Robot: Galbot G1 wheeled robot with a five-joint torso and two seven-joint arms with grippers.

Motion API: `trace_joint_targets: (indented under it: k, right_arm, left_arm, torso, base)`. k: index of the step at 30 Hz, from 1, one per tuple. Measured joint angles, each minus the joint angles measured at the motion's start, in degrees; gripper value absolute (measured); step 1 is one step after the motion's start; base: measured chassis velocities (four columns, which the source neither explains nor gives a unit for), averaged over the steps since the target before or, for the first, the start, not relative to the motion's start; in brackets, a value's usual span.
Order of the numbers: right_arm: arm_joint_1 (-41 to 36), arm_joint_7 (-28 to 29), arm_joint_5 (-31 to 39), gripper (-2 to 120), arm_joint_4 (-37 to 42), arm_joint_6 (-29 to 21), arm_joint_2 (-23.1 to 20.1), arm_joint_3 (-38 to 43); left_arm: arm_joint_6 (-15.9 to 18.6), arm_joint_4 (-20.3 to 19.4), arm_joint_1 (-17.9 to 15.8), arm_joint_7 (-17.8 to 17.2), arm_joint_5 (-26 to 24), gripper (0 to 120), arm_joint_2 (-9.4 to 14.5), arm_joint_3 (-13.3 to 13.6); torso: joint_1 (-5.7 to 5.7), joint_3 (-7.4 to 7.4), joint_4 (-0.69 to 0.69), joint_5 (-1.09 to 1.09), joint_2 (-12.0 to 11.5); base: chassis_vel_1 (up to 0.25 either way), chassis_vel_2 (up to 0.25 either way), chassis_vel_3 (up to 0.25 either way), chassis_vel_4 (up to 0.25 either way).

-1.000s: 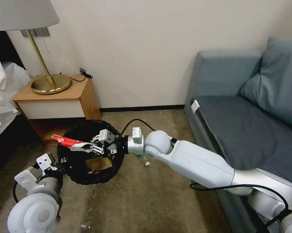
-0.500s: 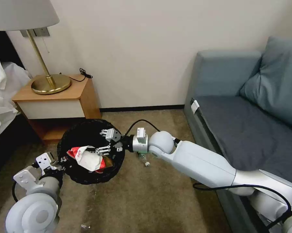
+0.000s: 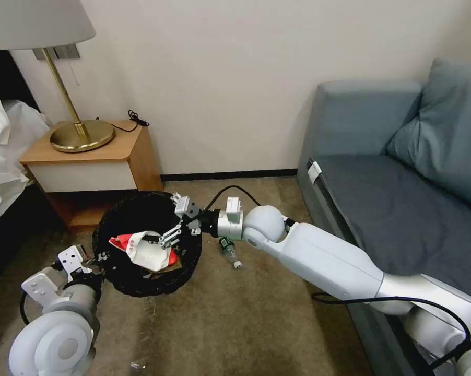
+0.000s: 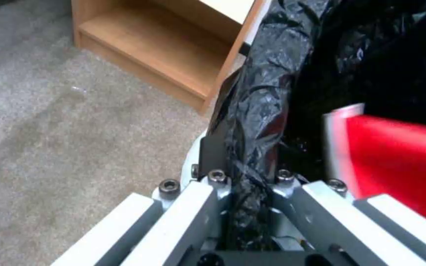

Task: Pick up the trash bin, then pick up the garbage on the floor and place it into the trash bin.

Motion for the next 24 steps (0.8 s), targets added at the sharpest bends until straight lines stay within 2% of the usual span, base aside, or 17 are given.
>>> trace_joint_targets:
  k: [4,7,9,11,12,14,15,17,20,22,24]
  right_arm:
    - [3.58,-2.35,-3.22,100,-1.68,-1.58,1.15,-1.28]
    - [6.93,-6.84,-5.14,100,-2.71,-2.42,1.5,-1.96]
    - [7.8,-7.65,-5.4,100,-2.91,-2.46,1.5,-2.34]
    - [11.01,-11.86,-7.18,100,-3.78,-2.33,1.55,-3.28]
    - [11.01,-11.86,-7.18,100,-3.78,-2.33,1.55,-3.28]
    - [14.2,-16.63,-12.49,100,-4.76,-1.76,2.34,-3.45]
    - [14.2,-16.63,-12.49,100,-4.76,-1.76,2.34,-3.45]
    - [17.41,-19.84,-18.9,100,-6.52,-0.22,4.32,-3.67]
    - [18.86,-20.88,-21.72,100,-7.65,0.89,5.46,-3.71]
    - [21.68,-25.59,-29.78,100,-10.61,4.69,8.17,-3.09]
    - [22.52,-27.58,-31.86,100,-11.08,5.29,8.89,-2.64]
  left_arm:
    - [0.1,-0.42,0.24,-0.07,0.43,1,-0.65,0.23]
    - [0.29,-0.37,0.33,-0.24,0.86,1,-0.91,0.39]
    - [0.37,-0.36,0.37,-0.26,0.93,1,-0.94,0.43]
    - [0.57,-0.32,0.41,-0.35,1.04,1,-0.97,0.56]
    - [0.57,-0.32,0.41,-0.35,1.04,1,-0.97,0.56]
    - [0.73,-0.3,0.34,-0.56,1.11,1,-1.03,0.71]
    - [0.73,-0.3,0.34,-0.56,1.11,1,-1.03,0.71]
    - [0.76,-0.3,0.37,-0.58,1.21,1,-1.28,1.02]
    - [0.76,-0.32,0.41,-0.59,1.31,1,-1.48,1.16]
    - [0.76,-0.57,0.56,-0.54,1.49,1,-1.93,1.36]
    - [0.76,-0.72,0.64,-0.54,1.52,1,-2.0,1.35]
  torso:
    - [0.0,0.0,0.0,0.0,0.0]
    - [0.0,0.0,0.0,0.0,0.0]
    - [0.0,0.0,0.0,0.0,0.0]
    - [0.0,0.0,-0.01,-0.01,0.0]
    - [0.0,0.0,-0.01,-0.01,0.0]
    - [0.0,0.0,-0.03,-0.01,0.0]
    - [0.0,0.0,-0.03,-0.01,0.0]
    - [0.0,0.0,-0.01,-0.01,0.0]
    - [0.0,-0.01,0.01,-0.01,0.0]
    - [0.0,0.0,0.0,-0.01,0.0]
    - [0.0,0.0,0.0,-0.01,0.0]
  base:
    - [0.0,0.0,0.0,0.0]
    - [0.0,0.0,0.0,0.0]
    - [0.0,0.0,0.0,0.0]
    - [0.0,0.0,0.0,0.0]
    - [0.0,0.0,0.0,0.0]
    - [0.0,0.0,0.0,0.0]
    - [0.0,0.0,0.0,0.0]
    - [0.0,0.0,0.0,0.0]
    - [0.0,0.0,0.0,0.0]
    - [0.0,0.0,0.0,0.0]
    - [0.0,0.0,0.0,0.0]
